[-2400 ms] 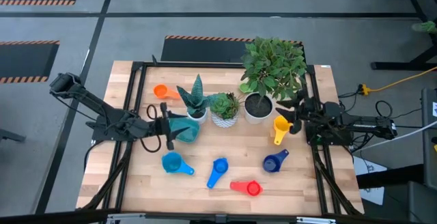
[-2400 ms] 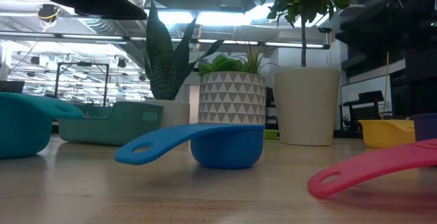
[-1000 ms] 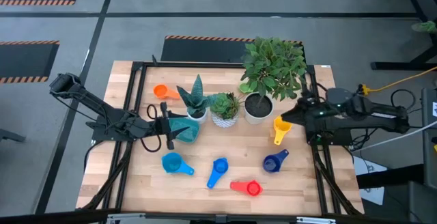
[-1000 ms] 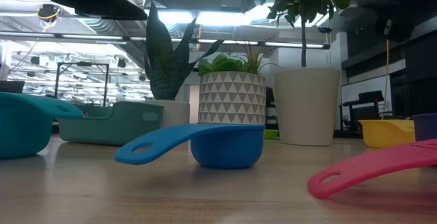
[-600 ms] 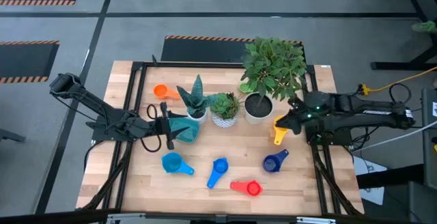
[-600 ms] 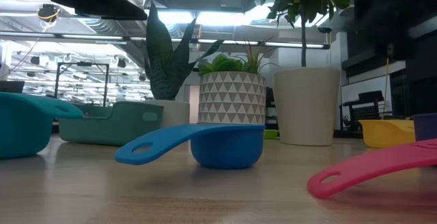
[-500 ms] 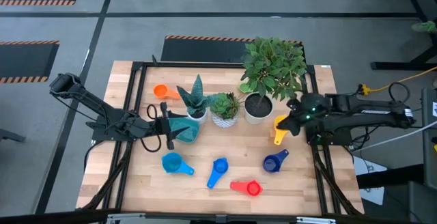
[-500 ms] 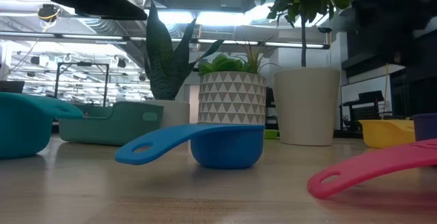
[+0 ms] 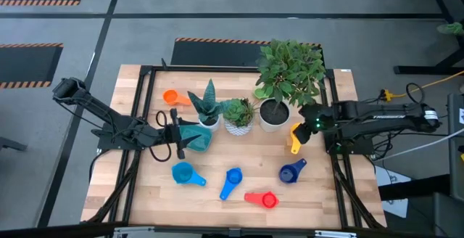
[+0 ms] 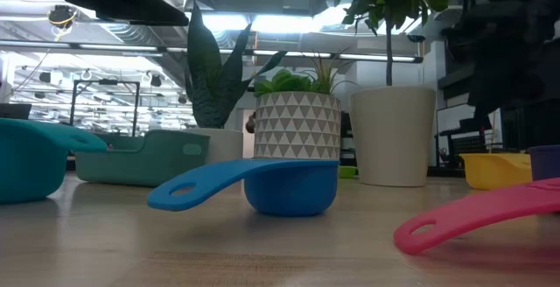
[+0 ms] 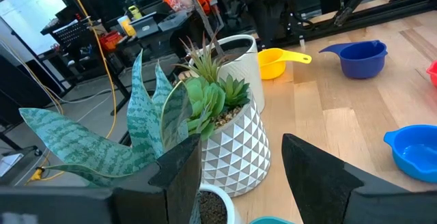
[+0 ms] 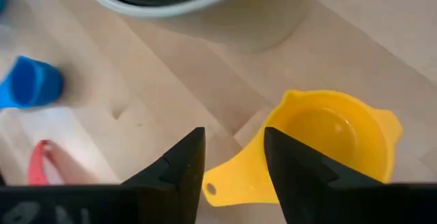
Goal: Nest measuring cups in basket
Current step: Stack the yellow measuring cup into the light blue measuring cup
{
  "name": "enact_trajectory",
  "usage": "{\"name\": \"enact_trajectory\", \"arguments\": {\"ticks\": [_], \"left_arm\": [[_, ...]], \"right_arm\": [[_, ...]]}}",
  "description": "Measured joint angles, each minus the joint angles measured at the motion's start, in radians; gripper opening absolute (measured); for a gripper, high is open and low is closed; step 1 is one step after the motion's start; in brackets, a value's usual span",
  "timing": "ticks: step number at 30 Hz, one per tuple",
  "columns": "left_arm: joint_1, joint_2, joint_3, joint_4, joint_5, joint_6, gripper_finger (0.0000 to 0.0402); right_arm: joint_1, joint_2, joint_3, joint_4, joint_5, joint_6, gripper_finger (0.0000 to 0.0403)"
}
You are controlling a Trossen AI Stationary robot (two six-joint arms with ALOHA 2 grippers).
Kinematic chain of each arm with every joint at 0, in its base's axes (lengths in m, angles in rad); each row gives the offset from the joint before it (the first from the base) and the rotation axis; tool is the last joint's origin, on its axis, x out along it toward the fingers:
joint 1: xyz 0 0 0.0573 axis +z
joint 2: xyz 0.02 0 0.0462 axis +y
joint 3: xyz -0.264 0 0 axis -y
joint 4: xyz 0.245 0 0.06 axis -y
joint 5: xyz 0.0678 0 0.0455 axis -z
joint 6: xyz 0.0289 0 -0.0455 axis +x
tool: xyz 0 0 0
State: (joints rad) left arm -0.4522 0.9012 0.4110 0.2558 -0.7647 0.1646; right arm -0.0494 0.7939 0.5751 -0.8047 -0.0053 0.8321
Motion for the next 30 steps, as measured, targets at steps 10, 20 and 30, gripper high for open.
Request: {"name": "enact_trajectory", "arguments": {"ticks": [10,20,30], "left_arm": [[0.0,0.0,0.0,0.0,0.0,0.0,0.0198],[0.0,0.0,0.0,0.0,0.0,0.0,0.0198],[0.0,0.0,0.0,0.0,0.0,0.0,0.0198]], "right_arm": [[0.0,0.136,0.0,0.003,0.024,-0.003,0.0156],[0.0,0.219,0.0,0.043,0.065,-0.003,0.0156],[0.0,0.316,-0.001,0.046,0.067,-0.003,0.0156]]}}
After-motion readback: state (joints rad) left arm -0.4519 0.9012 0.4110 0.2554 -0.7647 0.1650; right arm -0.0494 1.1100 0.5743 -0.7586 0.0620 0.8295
